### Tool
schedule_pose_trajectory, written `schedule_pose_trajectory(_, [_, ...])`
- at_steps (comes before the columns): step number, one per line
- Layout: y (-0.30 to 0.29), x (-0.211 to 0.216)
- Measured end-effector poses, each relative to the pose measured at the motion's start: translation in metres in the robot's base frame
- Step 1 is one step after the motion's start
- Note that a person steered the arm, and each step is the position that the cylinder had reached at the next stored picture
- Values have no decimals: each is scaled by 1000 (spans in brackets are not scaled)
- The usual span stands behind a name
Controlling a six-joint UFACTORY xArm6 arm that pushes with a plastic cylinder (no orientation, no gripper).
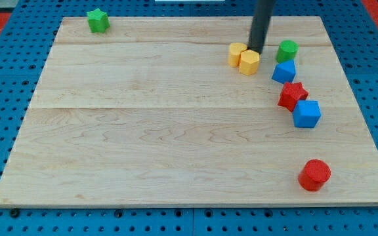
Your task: Move the blue cube towards the center top of the board
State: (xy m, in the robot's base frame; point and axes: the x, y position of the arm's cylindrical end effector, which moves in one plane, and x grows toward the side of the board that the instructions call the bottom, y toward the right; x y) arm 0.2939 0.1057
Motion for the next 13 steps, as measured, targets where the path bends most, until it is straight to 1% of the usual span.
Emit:
schedule_pose_trajectory(1, [-15, 26])
schedule_pose_trajectory(2, [-14, 87])
schedule_pose_trajectory(3, [-22, 164])
schedule_pose_trajectory(4, [48, 214])
schedule_pose_trajectory(5, [155, 206])
schedule_pose_trajectory(6, [137, 170])
schedule_pose_trajectory(7, [36, 192])
schedule_pose_trajectory(8, [-67, 201])
schedule_pose_trajectory(9, [-83, 230])
schedule_pose_trajectory(11, [-178, 115])
schedule_pose_trajectory(12, [-202, 108])
schedule_pose_trajectory(13, [-204, 70])
